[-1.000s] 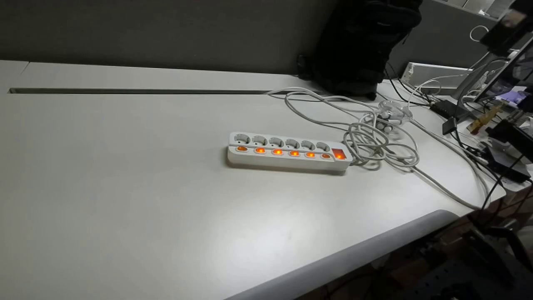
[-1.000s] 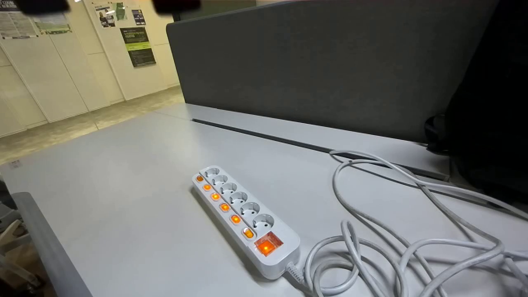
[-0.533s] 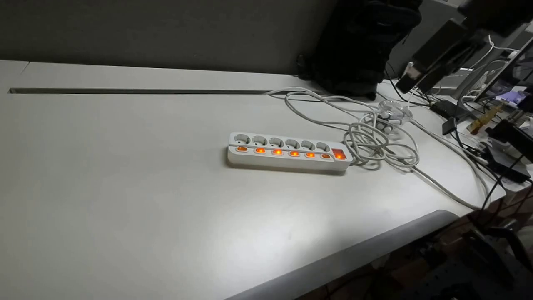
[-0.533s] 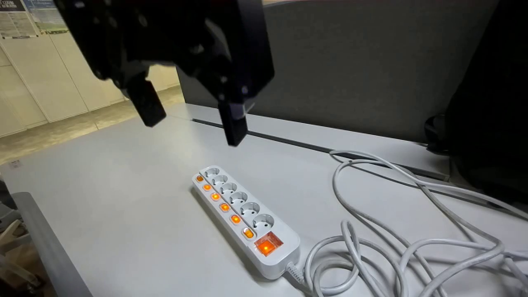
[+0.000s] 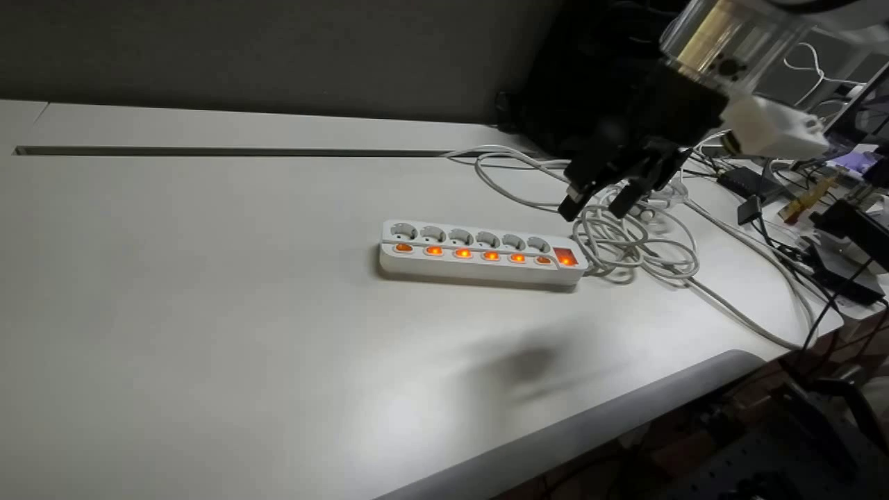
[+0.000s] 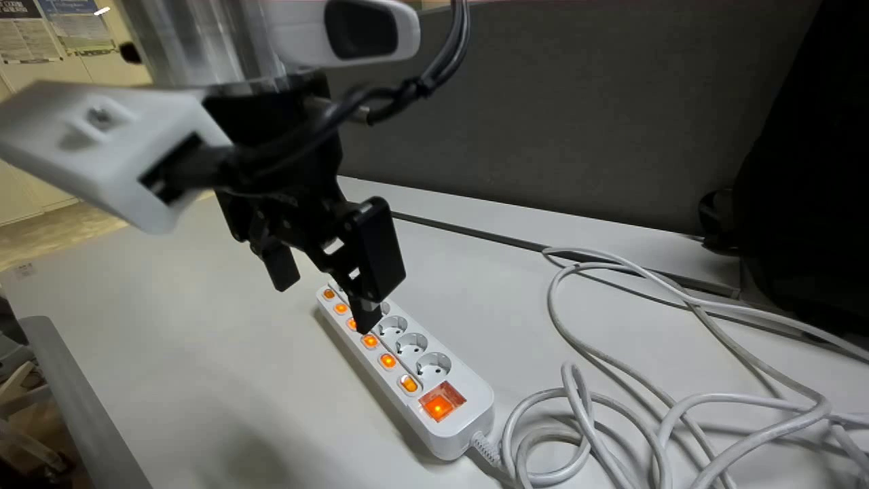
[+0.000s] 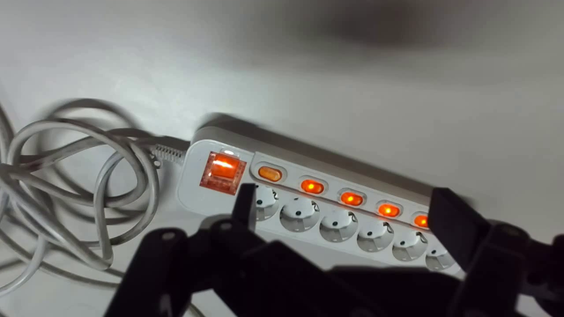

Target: Turn off the switch of the second right slot on the adapter

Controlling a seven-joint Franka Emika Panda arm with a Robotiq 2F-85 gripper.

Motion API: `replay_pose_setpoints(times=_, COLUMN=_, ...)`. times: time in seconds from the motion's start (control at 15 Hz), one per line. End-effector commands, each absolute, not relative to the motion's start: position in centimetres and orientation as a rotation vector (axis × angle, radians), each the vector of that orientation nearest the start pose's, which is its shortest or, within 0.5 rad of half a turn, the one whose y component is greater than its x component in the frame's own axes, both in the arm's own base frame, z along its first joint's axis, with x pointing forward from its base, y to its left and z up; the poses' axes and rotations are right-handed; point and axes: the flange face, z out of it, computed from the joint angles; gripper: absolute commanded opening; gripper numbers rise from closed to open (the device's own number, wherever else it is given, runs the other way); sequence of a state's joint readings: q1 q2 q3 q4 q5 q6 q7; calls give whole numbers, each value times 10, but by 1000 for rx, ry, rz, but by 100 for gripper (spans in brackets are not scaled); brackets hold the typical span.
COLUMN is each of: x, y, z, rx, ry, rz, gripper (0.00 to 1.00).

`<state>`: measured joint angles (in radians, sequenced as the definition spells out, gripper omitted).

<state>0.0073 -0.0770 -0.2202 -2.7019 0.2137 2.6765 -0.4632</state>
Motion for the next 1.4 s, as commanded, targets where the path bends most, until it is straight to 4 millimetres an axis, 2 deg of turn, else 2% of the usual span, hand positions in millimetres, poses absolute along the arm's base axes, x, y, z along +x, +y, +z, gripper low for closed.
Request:
replay_pose_setpoints(times=0.0, x=427, y=-77, z=228, rx=-3069, ry=-15, rz=-61, gripper=75)
replay_pose_setpoints(times=0.07, x=432, y=-74, z=222, rx=-3074, ry=-4, rz=-50, gripper=75)
replay_pose_setpoints(times=0.27, x=444, y=-73, z=211, rx=-3083, ry=48, rz=-27, gripper=51)
replay_pose_setpoints(times=0.73, x=463, y=-80, z=200, rx=-3114, ry=100, rz=-27, gripper=4)
replay_pose_setpoints(times=0.87, x=465, y=-78, z=196, rx=-3126, ry=87, rz=-30, gripper=0)
replay_pose_setpoints(times=1.33, x=458, y=-72, z=190, rx=-3120, ry=28, rz=-5, gripper=1)
